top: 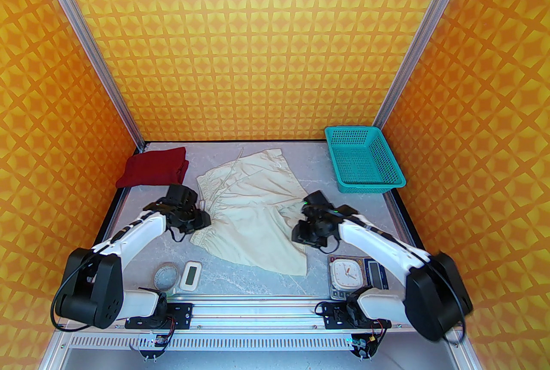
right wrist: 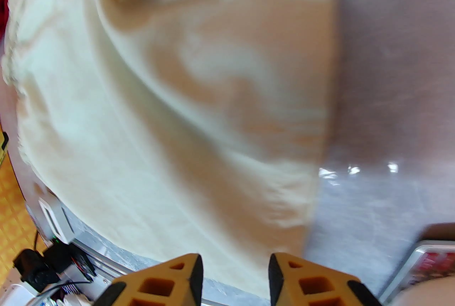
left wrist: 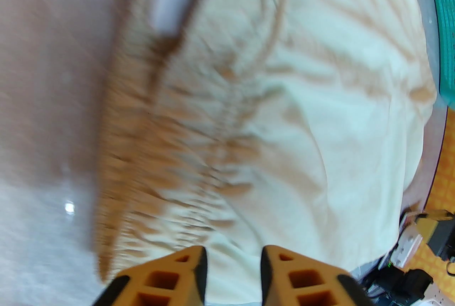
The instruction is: Fold and stack the mixed laundry pile
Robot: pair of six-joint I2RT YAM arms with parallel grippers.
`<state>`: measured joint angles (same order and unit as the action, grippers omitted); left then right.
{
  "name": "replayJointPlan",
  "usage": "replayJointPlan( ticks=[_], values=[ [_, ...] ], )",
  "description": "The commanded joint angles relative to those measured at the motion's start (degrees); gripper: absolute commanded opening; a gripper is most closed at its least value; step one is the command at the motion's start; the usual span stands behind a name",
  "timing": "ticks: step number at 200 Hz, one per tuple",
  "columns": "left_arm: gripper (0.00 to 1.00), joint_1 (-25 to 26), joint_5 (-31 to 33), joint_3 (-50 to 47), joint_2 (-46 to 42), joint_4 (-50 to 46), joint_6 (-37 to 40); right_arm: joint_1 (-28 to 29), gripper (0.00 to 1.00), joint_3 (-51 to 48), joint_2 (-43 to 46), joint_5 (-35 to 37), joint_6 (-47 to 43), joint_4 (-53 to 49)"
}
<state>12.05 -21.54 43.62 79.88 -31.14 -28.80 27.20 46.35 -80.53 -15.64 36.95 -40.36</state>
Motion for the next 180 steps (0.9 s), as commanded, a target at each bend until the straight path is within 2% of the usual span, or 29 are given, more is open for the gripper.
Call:
replayJointPlan(
  ticks=[1, 23, 46, 76, 117, 144, 163, 180],
  values=[
    [0.24, 0.0, -0.9, -2.7, 1.7, 3.3, -2.1, 0.3, 0.35, 3.0, -6.7, 1.7, 0.9, 5.2],
    [0.18, -0.8, 3.8, -6.3, 2.9, 3.6, -4.4, 0.2, 0.35, 5.2, -10.9, 6.7, -0.8, 4.7],
    [0.18, -2.0, 5.5, -11.1, 1.1, 6.6, -7.0, 0.2, 0.34, 6.6, -15.5, 8.9, -2.9, 4.0],
    [0.19, -2.7, 5.7, -11.6, 0.1, 5.8, -6.3, 0.0, 0.34, 7.1, -18.0, 12.5, -4.5, 1.9],
    [0.22, -3.9, 6.2, -10.3, -2.2, 3.1, -4.2, -1.5, 0.36, 8.1, -12.1, 18.2, -7.4, -4.5],
    [0.27, -3.8, 5.2, -9.1, -2.6, 2.7, -3.3, -2.0, 0.38, 8.9, -7.2, 18.9, -8.0, -8.6],
    [0.33, -3.5, 4.8, -7.4, -5.1, 1.0, -3.0, -1.9, 0.39, 9.0, -3.5, 16.9, -7.1, -10.3],
    [0.37, -3.4, 4.8, -5.3, -8.9, -1.8, -2.5, -1.9, 0.4, 7.3, 0.0, 11.9, -5.0, -10.3]
  ],
)
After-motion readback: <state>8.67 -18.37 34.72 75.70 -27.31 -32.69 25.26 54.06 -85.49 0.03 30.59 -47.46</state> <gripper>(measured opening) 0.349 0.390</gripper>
